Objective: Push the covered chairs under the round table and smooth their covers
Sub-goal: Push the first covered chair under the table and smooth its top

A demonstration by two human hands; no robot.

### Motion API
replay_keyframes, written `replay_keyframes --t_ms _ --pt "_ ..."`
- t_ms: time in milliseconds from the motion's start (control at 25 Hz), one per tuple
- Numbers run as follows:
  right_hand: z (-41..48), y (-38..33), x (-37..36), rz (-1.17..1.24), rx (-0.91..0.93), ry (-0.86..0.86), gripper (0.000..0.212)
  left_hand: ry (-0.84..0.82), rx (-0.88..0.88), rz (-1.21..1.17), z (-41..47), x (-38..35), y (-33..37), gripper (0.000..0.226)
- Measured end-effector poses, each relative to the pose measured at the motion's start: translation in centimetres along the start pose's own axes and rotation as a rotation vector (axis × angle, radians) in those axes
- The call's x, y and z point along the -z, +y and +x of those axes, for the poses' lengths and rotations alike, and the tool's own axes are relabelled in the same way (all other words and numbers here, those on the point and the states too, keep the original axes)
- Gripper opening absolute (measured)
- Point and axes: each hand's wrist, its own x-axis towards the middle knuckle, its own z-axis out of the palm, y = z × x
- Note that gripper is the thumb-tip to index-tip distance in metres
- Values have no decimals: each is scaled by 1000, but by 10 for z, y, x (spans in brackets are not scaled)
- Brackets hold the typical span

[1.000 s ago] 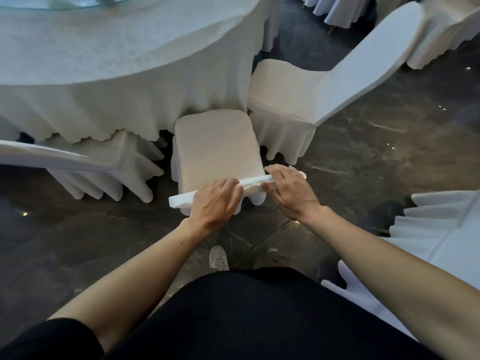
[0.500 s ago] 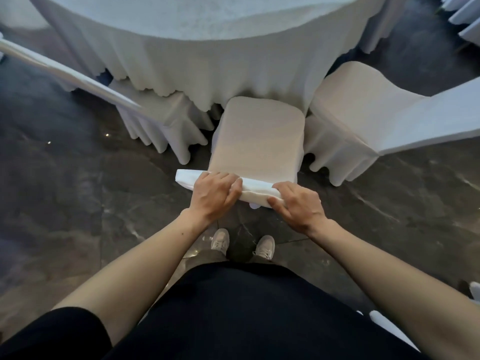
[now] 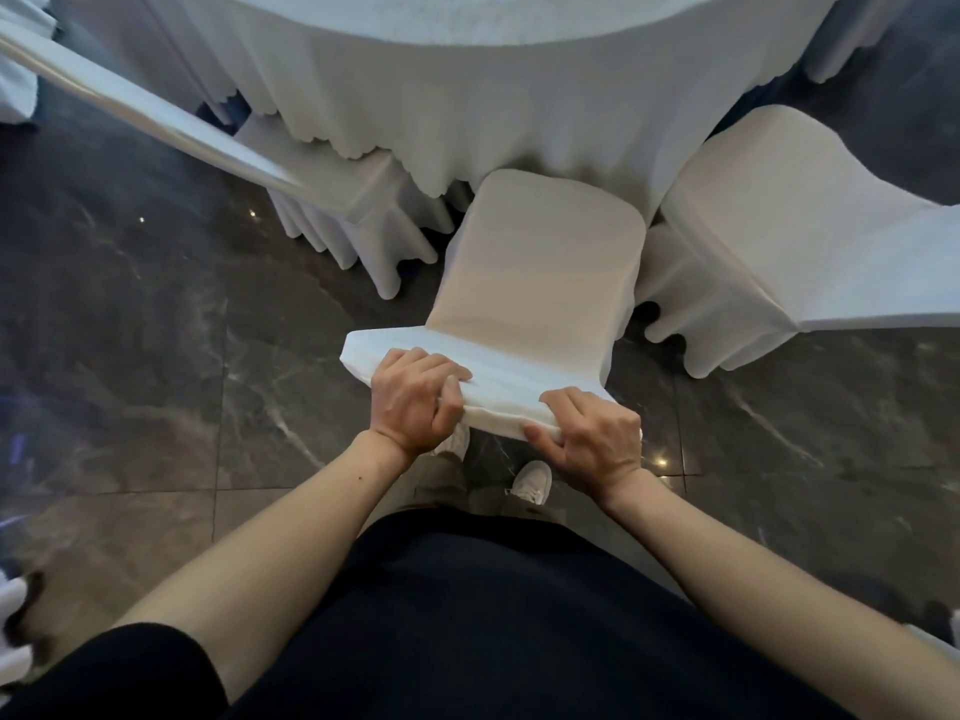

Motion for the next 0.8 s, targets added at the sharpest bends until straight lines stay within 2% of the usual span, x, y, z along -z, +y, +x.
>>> replay_keyframes --t_ms 280,440,800 --pt "74 -13 -19 8 -60 -6 65 11 -42 -24 69 3 -57 46" --pt "124 -16 -37 -16 -47 0 61 -11 -44 -11 120 8 -93 48" --pt "208 -9 -58 -46 21 56 53 -181 -22 0 209 16 -136 57"
